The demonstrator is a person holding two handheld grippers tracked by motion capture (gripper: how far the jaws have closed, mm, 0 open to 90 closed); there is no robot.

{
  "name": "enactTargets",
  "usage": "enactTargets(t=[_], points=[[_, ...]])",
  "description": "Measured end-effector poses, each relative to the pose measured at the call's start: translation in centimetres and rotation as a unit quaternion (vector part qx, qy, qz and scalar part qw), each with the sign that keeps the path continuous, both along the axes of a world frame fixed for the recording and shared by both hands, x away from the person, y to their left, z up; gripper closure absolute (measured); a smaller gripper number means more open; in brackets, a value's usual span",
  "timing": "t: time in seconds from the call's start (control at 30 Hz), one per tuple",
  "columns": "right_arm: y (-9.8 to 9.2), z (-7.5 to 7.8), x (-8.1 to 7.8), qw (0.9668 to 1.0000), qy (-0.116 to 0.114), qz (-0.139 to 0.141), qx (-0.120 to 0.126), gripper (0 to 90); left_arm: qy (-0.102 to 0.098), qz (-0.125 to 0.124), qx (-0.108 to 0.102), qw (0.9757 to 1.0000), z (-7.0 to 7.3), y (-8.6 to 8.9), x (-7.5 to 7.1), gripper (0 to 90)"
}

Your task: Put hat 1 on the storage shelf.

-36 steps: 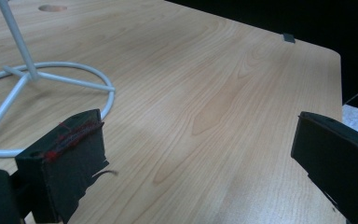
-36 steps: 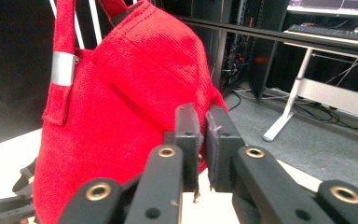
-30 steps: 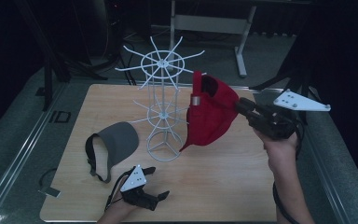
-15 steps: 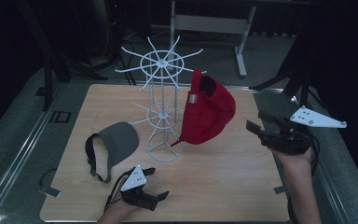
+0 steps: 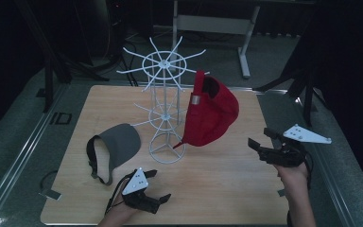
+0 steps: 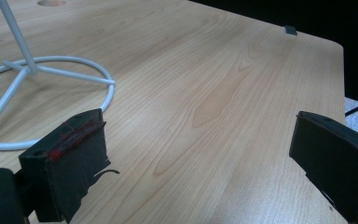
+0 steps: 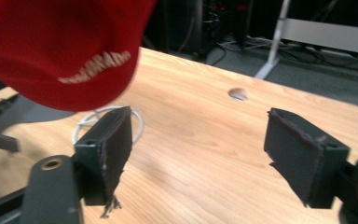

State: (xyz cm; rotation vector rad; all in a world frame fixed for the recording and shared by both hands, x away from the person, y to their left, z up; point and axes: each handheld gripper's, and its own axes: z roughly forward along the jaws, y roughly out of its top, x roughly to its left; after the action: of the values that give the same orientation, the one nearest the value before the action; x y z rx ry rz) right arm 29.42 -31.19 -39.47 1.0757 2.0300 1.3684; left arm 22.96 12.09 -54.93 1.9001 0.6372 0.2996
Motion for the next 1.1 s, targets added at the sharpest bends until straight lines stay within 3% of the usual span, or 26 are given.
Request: enactTargets(t=[0.13, 0.3, 0.53, 0.83, 1.1], points=[[-0.7, -2.1, 0.4, 0.9999, 0.014, 0.003, 0.007, 17.3, 0.002, 0.001, 0.003, 1.0, 0.1, 0.0, -0.1, 4.2], [-1.4, -4.2, 0.3, 0.9998, 0.016, -0.014, 0.003, 22.5, 0.004, 0.003, 0.015, 0.9999, 0.0, -0.1, -0.1, 4.6], [-2.2, -7.4, 0.4, 0.9987, 0.034, -0.025, -0.029, 21.9, 0.014, -0.001, 0.017, 0.9997, 0.0, -0.1, -0.1, 4.6], [-3.1, -10.5, 0.0, 0.9977, 0.033, -0.048, -0.035, 19.9, 0.022, -0.007, 0.025, 0.9994, -0.1, -0.2, 0.0, 4.6], [-4.3, -13.0, -0.3, 0.996, 0.049, -0.06, -0.043, 19.5, 0.029, -0.009, 0.028, 0.9991, -0.3, -0.2, 0.1, 4.6]])
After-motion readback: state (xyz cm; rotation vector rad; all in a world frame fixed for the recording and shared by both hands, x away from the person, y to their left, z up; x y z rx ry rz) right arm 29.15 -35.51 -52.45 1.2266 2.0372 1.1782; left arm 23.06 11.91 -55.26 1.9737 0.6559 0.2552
